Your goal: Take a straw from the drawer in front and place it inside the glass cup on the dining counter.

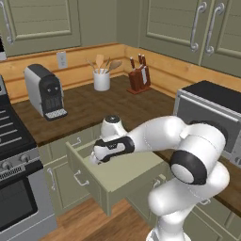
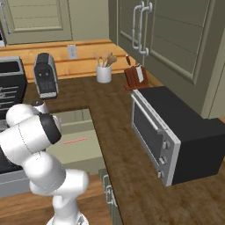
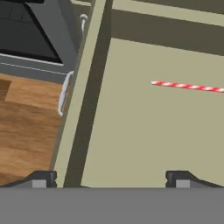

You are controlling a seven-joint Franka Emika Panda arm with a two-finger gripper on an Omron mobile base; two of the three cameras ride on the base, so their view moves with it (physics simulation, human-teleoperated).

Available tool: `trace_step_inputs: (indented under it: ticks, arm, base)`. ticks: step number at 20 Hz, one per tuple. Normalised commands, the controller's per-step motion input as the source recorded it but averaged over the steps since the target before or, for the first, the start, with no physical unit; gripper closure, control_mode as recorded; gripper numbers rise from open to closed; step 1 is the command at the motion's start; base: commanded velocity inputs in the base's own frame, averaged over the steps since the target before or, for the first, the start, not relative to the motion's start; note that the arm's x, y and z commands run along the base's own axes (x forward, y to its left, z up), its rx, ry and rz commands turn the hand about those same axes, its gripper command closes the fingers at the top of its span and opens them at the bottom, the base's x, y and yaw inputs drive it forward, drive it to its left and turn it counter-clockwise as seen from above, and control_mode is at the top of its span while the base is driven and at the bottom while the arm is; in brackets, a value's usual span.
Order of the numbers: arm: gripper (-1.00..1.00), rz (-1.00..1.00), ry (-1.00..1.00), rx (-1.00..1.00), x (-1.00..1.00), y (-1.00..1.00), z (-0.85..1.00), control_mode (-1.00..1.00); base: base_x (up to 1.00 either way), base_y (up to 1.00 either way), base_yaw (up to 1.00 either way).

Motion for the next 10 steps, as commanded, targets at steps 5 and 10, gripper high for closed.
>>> trace_step_inputs:
  ticks: [5,10]
  arm:
    - [-1.00,0.00,0.15,0.04,0.53,0.04,-0.29,-1.00]
    - [-1.00,0.00,0.04,0.00,0.19,0.24,-0.39,-1.00]
  base:
    - [0.00,0.00,0.00]
    - [0.00,0.00,0.00]
